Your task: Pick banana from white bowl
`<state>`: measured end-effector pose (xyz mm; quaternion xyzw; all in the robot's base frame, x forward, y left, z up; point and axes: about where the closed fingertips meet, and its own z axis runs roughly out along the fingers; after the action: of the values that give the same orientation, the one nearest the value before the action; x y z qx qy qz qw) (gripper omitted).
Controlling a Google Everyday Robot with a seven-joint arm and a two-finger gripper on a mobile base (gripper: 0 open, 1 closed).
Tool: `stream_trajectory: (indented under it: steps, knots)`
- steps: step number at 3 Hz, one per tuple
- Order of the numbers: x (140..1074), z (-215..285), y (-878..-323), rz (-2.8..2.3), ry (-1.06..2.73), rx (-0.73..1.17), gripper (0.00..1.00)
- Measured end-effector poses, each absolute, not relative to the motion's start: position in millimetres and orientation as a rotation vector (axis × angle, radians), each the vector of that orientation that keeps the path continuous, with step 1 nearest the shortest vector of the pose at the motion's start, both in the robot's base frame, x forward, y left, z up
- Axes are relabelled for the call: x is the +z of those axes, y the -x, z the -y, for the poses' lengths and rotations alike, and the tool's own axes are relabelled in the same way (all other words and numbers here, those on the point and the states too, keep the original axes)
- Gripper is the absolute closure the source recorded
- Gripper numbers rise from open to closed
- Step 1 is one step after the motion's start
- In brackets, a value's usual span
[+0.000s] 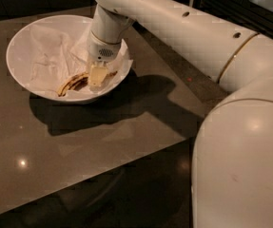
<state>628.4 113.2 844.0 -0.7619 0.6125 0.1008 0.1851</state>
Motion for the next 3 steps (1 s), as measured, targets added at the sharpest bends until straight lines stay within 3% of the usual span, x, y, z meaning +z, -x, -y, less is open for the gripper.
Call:
stream_trajectory:
  steps: [1, 2, 3]
  knots:
    - [838.8, -112.5, -628.5, -1.723, 2.152, 0.272, 0.85]
    - [838.8, -112.5, -628.5, -1.723, 2.152, 0.272, 1.0]
    - [839.0, -112.5, -628.4, -1.722, 2.152, 0.272, 1.0]
